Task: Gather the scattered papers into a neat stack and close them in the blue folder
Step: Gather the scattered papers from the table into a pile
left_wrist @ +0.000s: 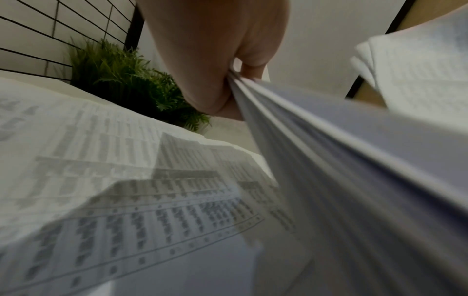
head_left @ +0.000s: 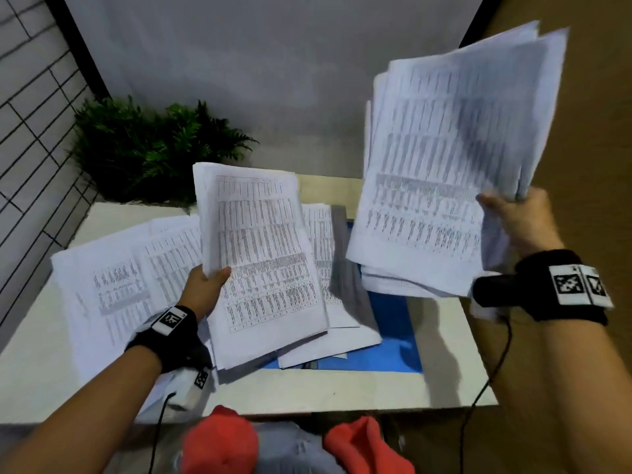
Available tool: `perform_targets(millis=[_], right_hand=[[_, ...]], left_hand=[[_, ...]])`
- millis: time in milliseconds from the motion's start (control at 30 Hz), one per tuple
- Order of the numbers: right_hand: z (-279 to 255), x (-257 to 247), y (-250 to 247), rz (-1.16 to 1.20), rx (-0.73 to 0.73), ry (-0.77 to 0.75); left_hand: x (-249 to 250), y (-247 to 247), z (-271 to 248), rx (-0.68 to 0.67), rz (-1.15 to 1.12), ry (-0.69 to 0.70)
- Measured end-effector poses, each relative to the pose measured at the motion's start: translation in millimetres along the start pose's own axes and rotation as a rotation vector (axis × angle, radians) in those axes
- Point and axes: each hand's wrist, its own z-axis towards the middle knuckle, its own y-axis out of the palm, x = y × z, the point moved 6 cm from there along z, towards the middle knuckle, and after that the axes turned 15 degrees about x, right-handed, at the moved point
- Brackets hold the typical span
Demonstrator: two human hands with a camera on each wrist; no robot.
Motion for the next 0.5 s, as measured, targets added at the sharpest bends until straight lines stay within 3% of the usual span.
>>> perform_targets(millis=[200,267,333,433,500], right_hand=[[-100.6,24.6,86.4,0.367,-0.460,0.351],[-127.6,39.6,115.1,0.425,-0.533,0.454],[-146.0,49.7,137.5,0.383,-0.601,0.476],[-154.5,45.5,152.7,0.360,-0.522,0.397],[-155.4,34.7,154.2,0.376,-0.411,0.344]], left_hand=[[26.8,21.9,-22.6,-0.175,-0.078,0.014],[36.6,23.7,-31.1,-0.225,-0.090,0.009],[45.4,18.8,-35.3,-0.185,-0.109,-0.017],[56.8,9.5,-39.6,-0.189,-0.264,-0.040],[62.3,2.5,-37.8,-0.177,-0.334,0.042]])
